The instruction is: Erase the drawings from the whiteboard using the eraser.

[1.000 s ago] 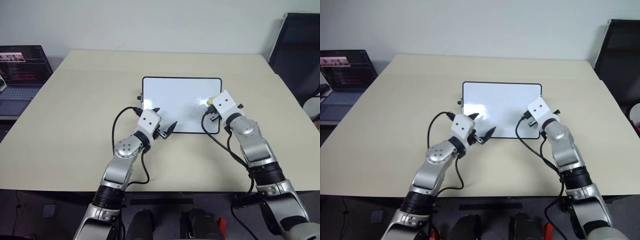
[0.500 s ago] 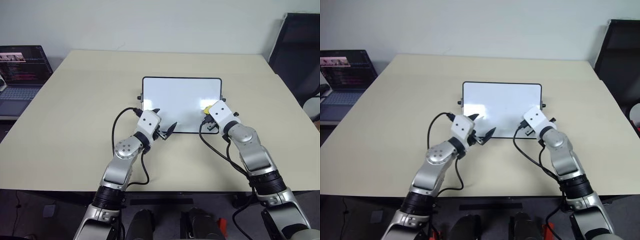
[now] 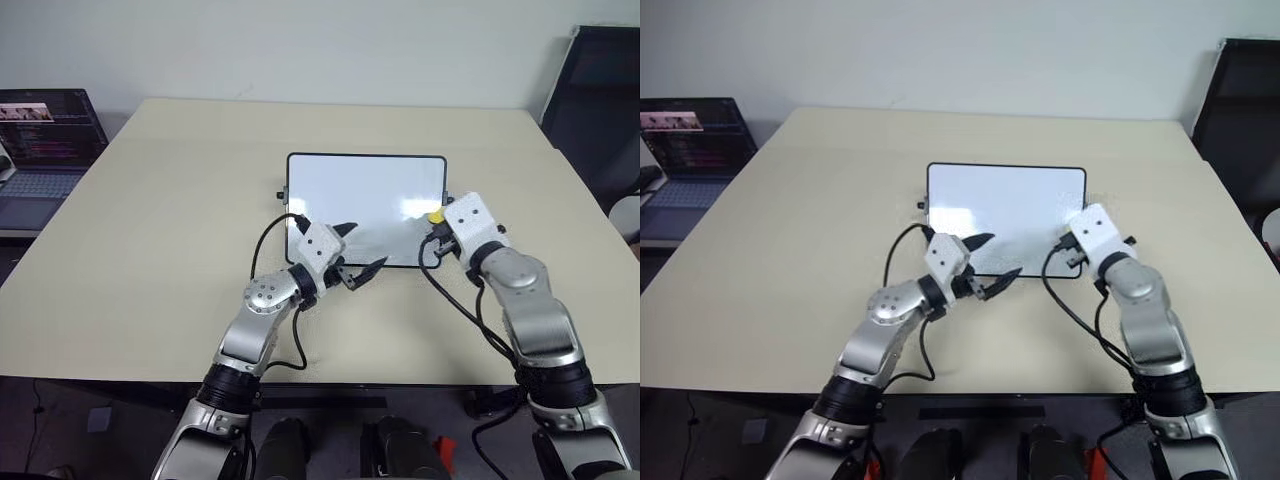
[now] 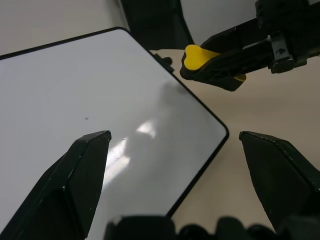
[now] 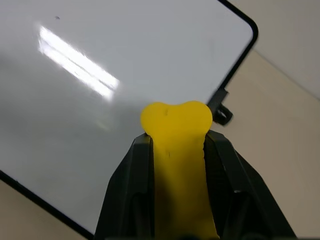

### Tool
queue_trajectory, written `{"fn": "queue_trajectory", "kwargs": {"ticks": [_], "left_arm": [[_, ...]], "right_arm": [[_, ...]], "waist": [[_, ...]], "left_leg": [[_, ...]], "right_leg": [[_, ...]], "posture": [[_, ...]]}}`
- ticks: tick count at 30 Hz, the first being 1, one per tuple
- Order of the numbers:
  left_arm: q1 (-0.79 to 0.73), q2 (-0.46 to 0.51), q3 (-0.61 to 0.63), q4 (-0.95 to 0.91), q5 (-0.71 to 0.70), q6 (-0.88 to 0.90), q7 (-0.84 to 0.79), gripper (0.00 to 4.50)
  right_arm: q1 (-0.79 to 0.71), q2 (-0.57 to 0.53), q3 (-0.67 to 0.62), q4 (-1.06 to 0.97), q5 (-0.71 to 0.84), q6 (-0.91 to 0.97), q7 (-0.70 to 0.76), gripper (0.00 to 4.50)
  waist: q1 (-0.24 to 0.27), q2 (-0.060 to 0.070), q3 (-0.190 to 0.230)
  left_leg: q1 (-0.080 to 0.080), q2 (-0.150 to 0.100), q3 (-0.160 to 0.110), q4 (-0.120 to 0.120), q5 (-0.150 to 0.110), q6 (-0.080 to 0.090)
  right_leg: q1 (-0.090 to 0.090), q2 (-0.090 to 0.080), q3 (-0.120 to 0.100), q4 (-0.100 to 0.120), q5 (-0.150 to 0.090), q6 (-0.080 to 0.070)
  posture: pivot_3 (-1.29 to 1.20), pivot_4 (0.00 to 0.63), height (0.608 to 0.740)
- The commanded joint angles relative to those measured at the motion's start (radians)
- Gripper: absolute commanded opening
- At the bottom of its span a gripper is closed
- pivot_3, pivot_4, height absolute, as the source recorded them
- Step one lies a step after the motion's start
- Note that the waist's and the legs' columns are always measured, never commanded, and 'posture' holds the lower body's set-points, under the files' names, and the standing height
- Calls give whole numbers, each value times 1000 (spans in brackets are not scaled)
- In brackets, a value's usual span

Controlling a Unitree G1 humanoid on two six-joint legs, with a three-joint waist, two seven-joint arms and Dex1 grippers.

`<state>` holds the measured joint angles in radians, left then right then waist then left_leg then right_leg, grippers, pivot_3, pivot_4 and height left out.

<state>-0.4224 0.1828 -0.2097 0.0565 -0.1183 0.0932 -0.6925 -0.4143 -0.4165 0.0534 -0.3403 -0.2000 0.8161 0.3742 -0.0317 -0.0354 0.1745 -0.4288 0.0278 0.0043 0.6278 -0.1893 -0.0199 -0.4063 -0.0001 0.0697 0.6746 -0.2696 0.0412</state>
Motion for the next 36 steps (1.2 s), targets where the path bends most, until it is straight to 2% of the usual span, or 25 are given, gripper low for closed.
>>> {"fn": "queue_trajectory", "kwargs": {"ticks": [1,6,19,36], "left_arm": [[-27,-9,-48,-6,-28,-63,-88,4500],[-49,-21,-87,33,-31,-101,-165,4500],[-125,-48,-123,191,4,-265,-238,4500],[-145,-33,-130,288,47,-372,-253,4500]], "right_arm": [[24,-27,-65,-107,20,88,7,1018],[84,-42,-119,-177,37,204,-7,1018],[105,54,-245,-153,143,394,-55,1018],[62,-32,-248,51,224,287,-34,1018]], "waist": [[-1,0,0],[-1,0,0],[-1,0,0],[-1,0,0]], "left_leg": [[0,0,0,0,0,0],[0,0,0,0,0,0],[-1,-1,0,0,0,0],[-1,-1,0,0,0,0]], "right_leg": [[0,0,0,0,0,0],[0,0,0,0,0,0],[0,1,0,-1,0,0],[0,1,0,-1,0,0]], "posture": [[0,150,740],[0,150,740],[0,150,740],[0,150,740]]}}
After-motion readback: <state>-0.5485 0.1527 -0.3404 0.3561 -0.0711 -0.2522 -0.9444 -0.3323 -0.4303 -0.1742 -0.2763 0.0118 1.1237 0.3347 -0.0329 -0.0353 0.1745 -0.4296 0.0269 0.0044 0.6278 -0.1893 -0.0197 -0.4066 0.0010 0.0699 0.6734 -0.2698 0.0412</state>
